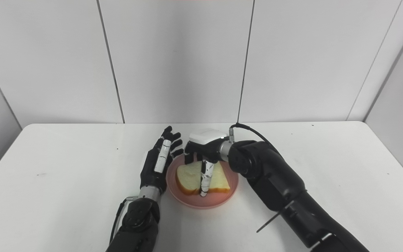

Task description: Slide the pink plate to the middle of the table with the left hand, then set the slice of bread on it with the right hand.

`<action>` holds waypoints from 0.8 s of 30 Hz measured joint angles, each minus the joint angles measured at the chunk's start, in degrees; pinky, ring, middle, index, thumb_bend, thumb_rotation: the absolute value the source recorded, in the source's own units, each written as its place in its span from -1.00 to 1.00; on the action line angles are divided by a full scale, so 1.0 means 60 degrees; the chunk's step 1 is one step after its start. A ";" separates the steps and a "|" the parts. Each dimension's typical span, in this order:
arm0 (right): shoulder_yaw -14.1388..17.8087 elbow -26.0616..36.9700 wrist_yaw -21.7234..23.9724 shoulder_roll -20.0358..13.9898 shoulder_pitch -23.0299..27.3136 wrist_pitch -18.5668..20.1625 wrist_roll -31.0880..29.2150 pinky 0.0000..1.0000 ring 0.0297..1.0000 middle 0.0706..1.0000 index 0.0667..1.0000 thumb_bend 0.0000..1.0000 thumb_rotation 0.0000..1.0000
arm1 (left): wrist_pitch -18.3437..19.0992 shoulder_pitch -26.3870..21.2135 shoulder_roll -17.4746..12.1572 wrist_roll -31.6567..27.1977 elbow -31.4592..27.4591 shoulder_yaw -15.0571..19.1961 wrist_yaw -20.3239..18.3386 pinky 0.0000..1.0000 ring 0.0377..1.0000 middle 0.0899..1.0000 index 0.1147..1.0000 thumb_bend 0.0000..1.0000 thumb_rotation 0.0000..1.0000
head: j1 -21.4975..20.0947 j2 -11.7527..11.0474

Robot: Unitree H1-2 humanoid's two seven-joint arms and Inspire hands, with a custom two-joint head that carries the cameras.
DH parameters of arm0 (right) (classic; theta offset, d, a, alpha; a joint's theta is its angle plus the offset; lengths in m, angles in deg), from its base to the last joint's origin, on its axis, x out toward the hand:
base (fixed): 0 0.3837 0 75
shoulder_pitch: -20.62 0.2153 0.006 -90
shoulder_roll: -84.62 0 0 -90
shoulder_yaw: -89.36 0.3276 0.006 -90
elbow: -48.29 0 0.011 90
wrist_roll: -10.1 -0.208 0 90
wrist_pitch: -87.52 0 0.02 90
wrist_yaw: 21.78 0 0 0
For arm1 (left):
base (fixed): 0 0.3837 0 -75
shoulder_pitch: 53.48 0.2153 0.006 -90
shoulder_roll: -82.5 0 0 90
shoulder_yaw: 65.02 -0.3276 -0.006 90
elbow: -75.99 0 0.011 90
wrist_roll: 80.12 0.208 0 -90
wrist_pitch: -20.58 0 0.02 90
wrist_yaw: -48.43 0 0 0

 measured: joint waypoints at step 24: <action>0.0397 0.1201 0.0795 -0.0255 -0.0226 0.0461 -0.0181 0.47 0.68 0.69 0.51 1.00 -0.30 | 0.0040 0.0049 -0.0003 -0.0056 -0.0087 0.0015 -0.0020 0.53 0.64 0.65 0.74 0.62 0.53 | -0.0103 0.0000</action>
